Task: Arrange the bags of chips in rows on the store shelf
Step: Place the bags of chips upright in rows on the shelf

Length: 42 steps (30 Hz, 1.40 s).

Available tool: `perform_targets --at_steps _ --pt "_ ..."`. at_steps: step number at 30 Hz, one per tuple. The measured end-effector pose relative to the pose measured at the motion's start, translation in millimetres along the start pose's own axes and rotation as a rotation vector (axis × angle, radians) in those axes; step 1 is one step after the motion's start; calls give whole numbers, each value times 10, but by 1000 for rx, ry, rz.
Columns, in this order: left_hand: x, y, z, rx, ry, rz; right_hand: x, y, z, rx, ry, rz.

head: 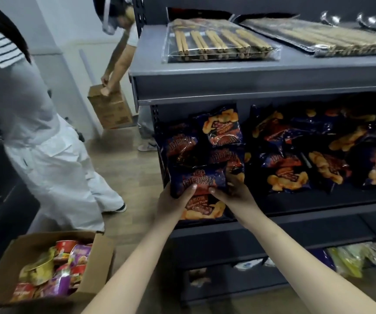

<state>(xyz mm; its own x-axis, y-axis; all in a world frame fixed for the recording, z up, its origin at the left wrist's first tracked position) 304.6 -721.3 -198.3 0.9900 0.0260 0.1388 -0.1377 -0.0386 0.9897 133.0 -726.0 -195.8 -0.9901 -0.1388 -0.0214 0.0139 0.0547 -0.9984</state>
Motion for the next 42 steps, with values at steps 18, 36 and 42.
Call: perform_targets --at_steps 18,36,42 --pt "27 -35 -121 -22 185 55 34 56 12 16 -42 -32" --pt "462 -12 446 16 267 152 -420 -64 793 -27 -204 -55" --pt "238 -98 600 16 243 212 -115 41 870 -56 -92 -226"
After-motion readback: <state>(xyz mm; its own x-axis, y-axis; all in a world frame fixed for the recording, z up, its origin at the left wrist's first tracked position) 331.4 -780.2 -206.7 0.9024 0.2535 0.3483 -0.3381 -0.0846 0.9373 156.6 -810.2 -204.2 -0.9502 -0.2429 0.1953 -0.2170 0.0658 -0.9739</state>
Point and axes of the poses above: each hand's wrist, its own z-axis towards the middle knuckle, its own x-axis out of the back of the hand, y = z × x, the point moved 9 cm from there along z, towards the middle knuckle, and after that the axes turned 4 degrees about -y, right-handed, at the moved point
